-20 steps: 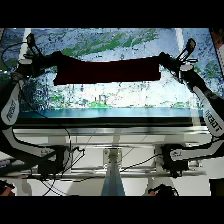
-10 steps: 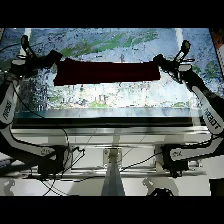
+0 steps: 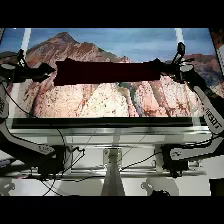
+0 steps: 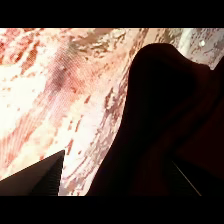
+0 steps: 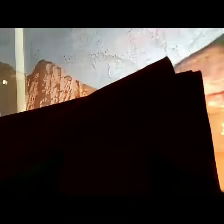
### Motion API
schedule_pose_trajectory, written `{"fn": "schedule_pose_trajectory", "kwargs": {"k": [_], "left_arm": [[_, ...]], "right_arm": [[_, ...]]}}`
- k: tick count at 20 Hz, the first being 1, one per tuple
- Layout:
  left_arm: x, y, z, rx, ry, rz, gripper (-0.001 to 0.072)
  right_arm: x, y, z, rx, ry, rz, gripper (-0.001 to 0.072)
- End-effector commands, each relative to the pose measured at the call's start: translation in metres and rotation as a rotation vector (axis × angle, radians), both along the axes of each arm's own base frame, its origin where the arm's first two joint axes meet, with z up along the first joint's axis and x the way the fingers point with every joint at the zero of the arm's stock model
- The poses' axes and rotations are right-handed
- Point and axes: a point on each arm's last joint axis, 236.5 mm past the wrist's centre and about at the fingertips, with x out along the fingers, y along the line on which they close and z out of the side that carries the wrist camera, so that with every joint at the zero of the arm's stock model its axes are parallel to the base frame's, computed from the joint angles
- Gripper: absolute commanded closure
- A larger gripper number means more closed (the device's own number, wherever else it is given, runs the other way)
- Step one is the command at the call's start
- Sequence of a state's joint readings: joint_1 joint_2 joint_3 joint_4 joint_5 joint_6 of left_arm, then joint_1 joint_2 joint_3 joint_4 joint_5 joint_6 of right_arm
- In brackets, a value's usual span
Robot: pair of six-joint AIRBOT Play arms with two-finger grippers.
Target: Fold the clothes and pants, and hang the long-sleeved shirts on hangers.
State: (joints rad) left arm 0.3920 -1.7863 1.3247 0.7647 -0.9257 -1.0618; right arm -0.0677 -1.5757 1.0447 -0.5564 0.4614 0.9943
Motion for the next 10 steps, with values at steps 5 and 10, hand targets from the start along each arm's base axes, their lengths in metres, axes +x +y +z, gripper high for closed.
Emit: {"fn": "schedule_pose_trajectory", "kwargs": {"k": [5,10], "left_arm": [[-0.004,-0.061,-0.024,-0.030,0.039,-0.294,0.0005],[-0.005,-0.101,-0.023,-0.008,0.012,-0.415,0.0304]], "right_arm": [[-0.017,0.007,-0.012,-0.061,0.049,0.111,0.0173],[-0.017,0.007,-0.012,-0.063,0.047,0.112,0.0173]]}}
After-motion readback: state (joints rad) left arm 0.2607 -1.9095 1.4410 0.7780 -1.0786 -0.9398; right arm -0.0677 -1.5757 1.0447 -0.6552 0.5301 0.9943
